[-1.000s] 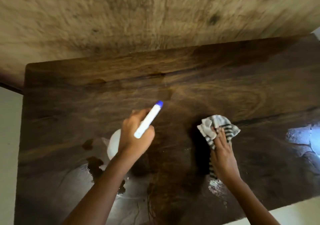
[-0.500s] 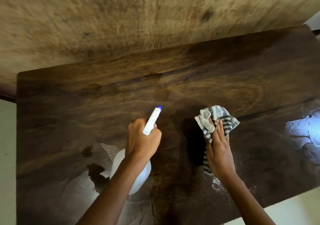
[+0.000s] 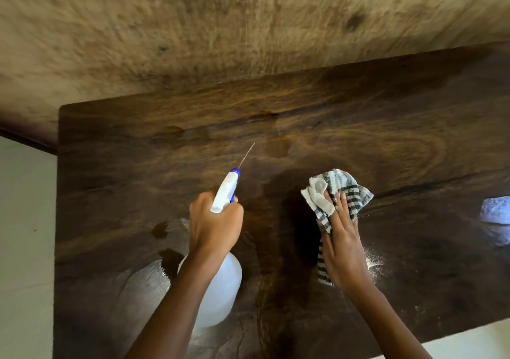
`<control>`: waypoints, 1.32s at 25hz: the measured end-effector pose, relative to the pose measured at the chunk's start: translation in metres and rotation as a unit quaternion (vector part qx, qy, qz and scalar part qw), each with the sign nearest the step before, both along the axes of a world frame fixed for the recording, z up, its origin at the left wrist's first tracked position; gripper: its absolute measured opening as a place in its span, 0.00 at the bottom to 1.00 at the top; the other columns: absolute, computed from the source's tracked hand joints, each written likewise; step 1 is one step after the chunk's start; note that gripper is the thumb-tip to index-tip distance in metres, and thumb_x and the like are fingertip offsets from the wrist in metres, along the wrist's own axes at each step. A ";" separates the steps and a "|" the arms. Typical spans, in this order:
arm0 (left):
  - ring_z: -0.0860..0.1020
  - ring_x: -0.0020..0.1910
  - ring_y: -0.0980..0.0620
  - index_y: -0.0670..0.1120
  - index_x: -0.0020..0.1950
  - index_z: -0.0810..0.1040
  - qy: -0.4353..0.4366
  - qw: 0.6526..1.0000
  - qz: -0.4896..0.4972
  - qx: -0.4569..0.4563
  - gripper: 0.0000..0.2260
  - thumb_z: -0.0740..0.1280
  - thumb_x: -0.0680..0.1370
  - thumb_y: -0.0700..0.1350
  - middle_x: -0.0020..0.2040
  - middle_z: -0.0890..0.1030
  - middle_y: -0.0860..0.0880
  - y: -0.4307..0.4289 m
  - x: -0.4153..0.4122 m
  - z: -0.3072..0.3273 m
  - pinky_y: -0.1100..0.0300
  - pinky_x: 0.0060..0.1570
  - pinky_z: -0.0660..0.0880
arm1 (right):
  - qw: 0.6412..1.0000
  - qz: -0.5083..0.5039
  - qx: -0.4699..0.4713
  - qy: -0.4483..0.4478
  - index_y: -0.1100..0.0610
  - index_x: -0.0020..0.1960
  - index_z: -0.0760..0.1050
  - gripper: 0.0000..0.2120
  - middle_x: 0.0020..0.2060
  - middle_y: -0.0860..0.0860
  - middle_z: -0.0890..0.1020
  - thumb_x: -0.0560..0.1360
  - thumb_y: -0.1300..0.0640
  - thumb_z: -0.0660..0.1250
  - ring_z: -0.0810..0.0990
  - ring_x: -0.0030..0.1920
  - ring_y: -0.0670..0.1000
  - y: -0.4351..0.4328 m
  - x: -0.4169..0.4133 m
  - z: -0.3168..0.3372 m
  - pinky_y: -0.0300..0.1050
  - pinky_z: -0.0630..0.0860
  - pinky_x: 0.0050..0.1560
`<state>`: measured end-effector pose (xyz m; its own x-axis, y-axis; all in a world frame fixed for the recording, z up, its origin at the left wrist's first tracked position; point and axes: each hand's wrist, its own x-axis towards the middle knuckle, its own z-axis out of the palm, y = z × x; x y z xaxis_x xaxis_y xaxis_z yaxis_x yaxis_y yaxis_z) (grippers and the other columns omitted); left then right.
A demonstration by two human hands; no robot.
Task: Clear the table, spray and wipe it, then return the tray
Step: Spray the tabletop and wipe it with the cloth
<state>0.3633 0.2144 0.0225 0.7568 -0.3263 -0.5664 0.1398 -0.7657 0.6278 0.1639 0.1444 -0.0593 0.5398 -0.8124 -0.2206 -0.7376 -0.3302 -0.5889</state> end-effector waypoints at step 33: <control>0.73 0.40 0.70 0.43 0.50 0.76 -0.272 0.905 -0.086 -0.315 0.13 0.63 0.67 0.34 0.42 0.73 0.62 -0.062 0.096 -0.016 0.74 0.45 0.69 | 0.973 -0.163 0.002 0.164 0.56 0.77 0.50 0.25 0.77 0.53 0.45 0.82 0.51 0.49 0.40 0.76 0.55 -0.116 0.057 -0.049 0.63 0.42 0.73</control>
